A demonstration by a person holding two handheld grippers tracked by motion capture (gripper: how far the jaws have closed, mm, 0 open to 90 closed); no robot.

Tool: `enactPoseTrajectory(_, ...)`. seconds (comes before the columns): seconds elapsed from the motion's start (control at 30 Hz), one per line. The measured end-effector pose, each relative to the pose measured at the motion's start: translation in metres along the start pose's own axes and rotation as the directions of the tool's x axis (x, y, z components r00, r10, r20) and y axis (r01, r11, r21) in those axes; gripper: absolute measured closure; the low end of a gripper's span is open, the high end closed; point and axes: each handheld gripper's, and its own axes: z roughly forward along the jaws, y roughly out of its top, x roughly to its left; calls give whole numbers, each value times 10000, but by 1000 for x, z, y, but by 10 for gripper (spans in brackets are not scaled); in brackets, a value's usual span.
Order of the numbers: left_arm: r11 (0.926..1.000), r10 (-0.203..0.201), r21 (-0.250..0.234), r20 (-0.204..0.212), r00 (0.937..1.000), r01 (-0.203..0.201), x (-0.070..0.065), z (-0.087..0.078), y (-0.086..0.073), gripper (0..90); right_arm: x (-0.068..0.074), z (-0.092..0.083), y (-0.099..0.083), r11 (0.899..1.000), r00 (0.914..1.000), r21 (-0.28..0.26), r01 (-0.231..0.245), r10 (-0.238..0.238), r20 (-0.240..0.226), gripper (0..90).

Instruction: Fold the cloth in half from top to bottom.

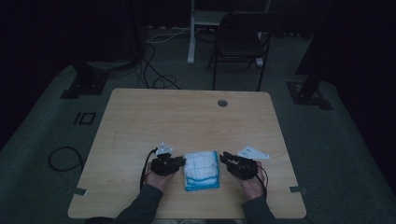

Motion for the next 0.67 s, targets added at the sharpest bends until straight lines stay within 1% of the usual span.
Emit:
enactPoseTrajectory(0.03,10000,30,-5,-35,10000,-30,0,-1,-1,739,-2,0,-1,10000,9999,45,78,-79,152,727)
enactPoseTrajectory(0.13,9999,75,-76,-66,9999,-75,0,-4,-1,730,-4,-1,-3,10000,9996,62,43,-44,277,720)
enactPoseTrajectory(0.2,9998,146,-154,-169,9998,-149,0,-8,-2,726,-8,-2,-5,9999,9989,138,2,-9,469,713)
enactPoseTrajectory(0.23,9996,239,-162,-226,9995,-243,1,-10,-2,721,-13,-2,-9,9997,9977,233,-50,34,678,709)
enactPoseTrajectory(0.27,9995,260,-178,-274,9993,-265,2,-12,-2,721,-13,-2,-9,9997,9977,233,-50,34,678,709)
enactPoseTrajectory(0.3,9992,325,-204,-469,9984,-335,5,-15,-3,715,-16,-2,-11,9994,9967,307,-154,129,796,704)
enactPoseTrajectory(0.33,9992,325,-204,-469,9984,-335,5,-15,-3,713,-16,-2,-11,9994,9967,307,-154,129,796,704)
enactPoseTrajectory(0.37,9993,323,-165,-649,9974,-334,9,-18,-5,711,-19,-1,-14,9990,9953,394,-219,181,950,699)
enactPoseTrajectory(0.4,9993,323,-165,-649,9974,-334,9,-18,-5,709,-19,-1,-14,9990,9953,394,-219,181,950,699)
enactPoseTrajectory(0.43,9996,209,-177,-780,9967,-223,13,-21,-7,708,-21,-1,-16,9985,9943,468,-285,235,1035,698)
enactPoseTrajectory(0.53,9997,179,-173,-904,9957,-196,17,-23,-9,703,-23,-1,-16,9982,9937,493,-345,289,1083,697)
enactPoseTrajectory(0.57,9997,183,-152,-1075,9940,-201,20,-25,-11,702,-25,-1,-17,9982,9923,519,-297,232,1216,697)
enactPoseTrajectory(0.67,9998,117,-158,-1145,9934,-136,22,-26,-13,701,-27,-1,-17,9980,9918,522,-353,285,1243,697)
